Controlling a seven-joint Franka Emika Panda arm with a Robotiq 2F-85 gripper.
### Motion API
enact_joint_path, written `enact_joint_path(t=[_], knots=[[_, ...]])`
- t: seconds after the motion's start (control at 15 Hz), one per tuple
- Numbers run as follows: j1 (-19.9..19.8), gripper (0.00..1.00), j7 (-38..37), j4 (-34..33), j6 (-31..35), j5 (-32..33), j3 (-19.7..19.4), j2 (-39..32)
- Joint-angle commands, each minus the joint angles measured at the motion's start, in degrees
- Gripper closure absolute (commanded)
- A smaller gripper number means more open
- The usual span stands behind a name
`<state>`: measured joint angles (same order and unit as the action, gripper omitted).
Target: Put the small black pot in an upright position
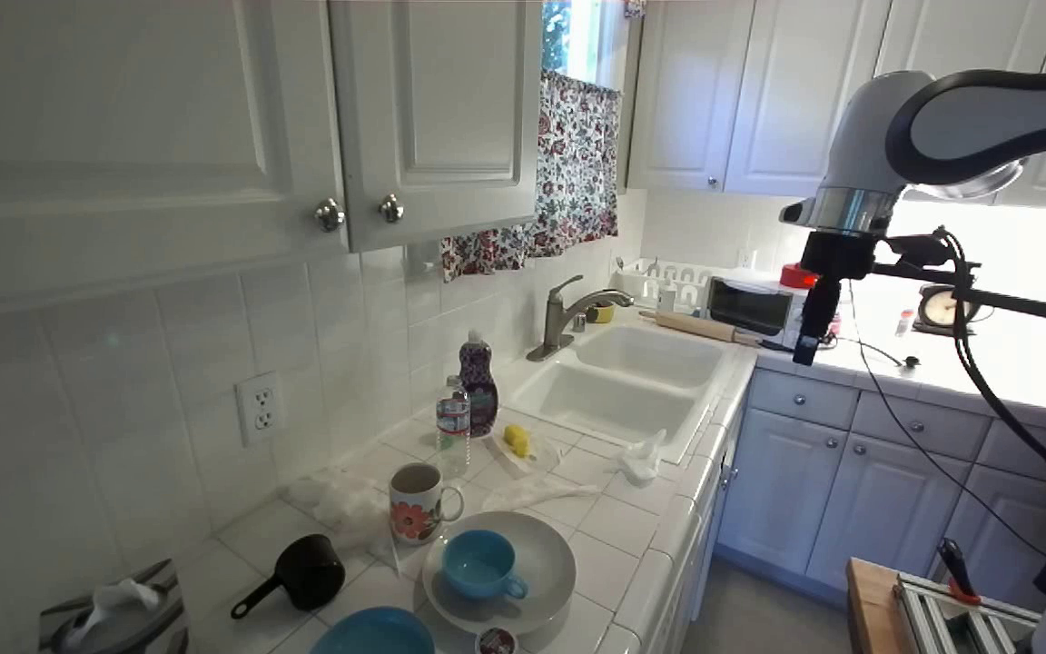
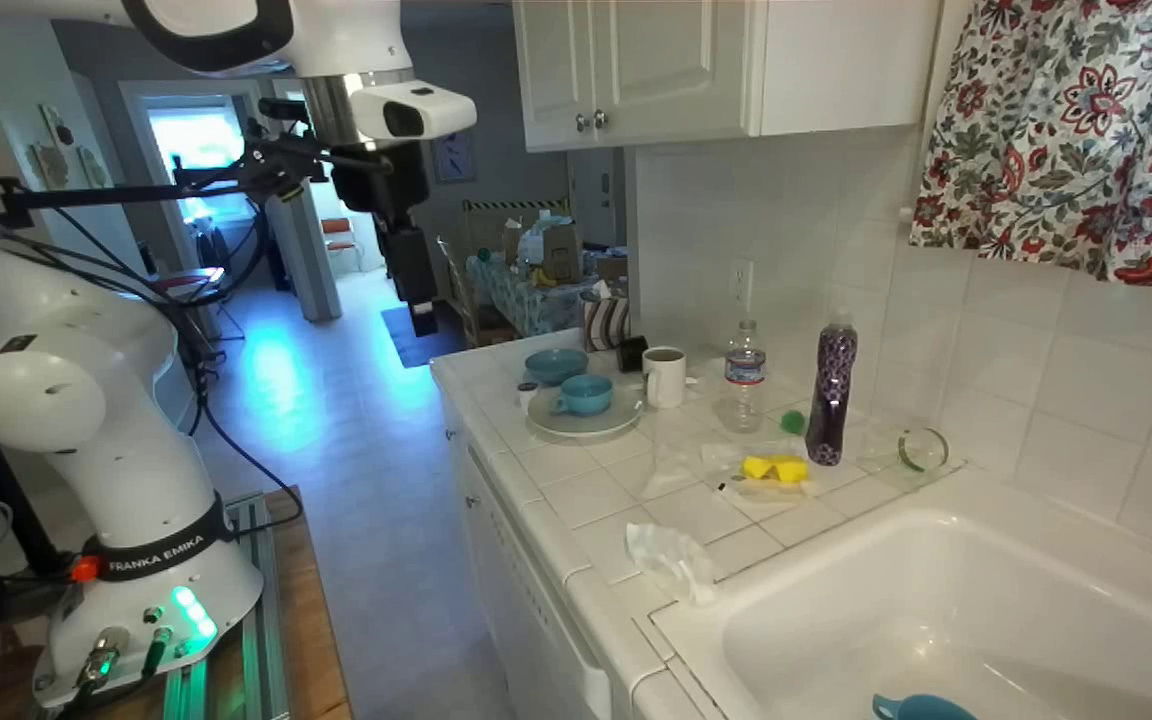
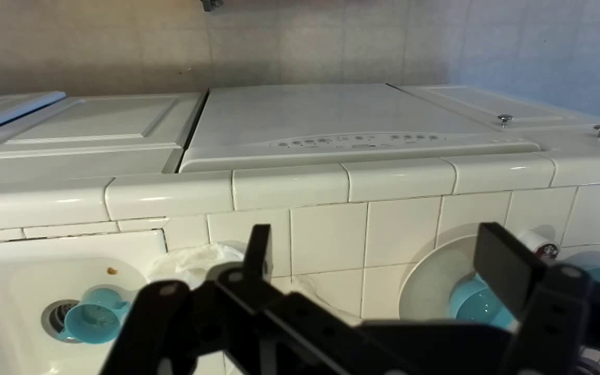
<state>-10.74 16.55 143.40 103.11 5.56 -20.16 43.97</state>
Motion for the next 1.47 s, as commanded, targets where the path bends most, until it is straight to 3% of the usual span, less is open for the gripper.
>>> enact_joint_path(t=[0.0,1.27,1.4], knots=[[-0.5,0.0,0.3,-0.1,-0.1,-0.3,0.4,-0.2],[-0.2,0.0,0.8,-0.2,-0.4,-0.7,0.1,-0.2],[0.9,0.0,2.3,1.2,4.1,-2.4,-0.9,0.6]])
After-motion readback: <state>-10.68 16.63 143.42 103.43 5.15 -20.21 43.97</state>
